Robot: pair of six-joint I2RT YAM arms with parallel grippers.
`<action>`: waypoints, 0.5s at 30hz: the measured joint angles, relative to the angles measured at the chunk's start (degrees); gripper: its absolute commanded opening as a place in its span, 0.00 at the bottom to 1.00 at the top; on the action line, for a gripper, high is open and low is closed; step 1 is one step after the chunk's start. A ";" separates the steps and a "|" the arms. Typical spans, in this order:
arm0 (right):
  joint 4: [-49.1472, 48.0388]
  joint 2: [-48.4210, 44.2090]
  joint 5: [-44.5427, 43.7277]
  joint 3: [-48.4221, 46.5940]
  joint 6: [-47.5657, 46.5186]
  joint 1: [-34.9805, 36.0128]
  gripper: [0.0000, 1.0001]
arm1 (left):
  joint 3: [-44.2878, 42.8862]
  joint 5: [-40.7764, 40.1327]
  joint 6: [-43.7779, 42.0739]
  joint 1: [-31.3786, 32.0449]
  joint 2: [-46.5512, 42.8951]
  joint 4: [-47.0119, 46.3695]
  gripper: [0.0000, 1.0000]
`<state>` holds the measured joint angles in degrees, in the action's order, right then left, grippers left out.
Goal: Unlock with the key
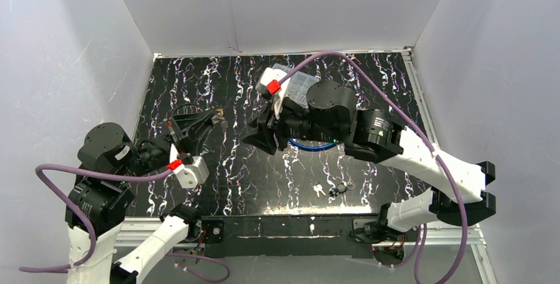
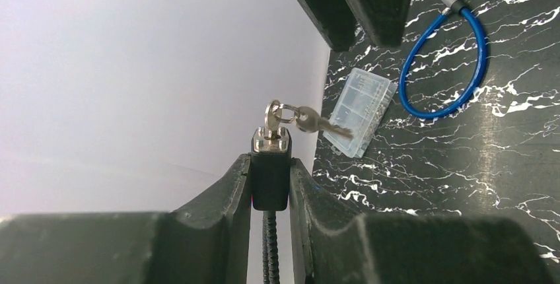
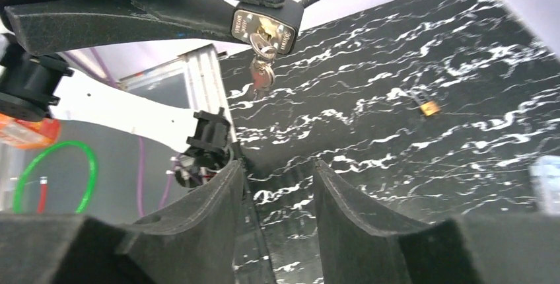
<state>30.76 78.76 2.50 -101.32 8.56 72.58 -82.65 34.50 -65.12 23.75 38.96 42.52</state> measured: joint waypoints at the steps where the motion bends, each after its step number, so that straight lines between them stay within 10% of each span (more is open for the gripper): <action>1: -0.02 -0.17 -0.98 -0.02 -1.03 0.35 0.53 | -0.02 0.02 0.00 0.00 0.09 0.07 0.00; 15: -7.82 2.69 -16.39 -0.72 -25.55 8.52 0.52 | -1.97 0.66 -1.27 0.00 1.33 4.92 0.00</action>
<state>22.94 81.45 -13.89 -102.04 -16.99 81.10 -84.62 35.16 -66.39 23.75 40.29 47.44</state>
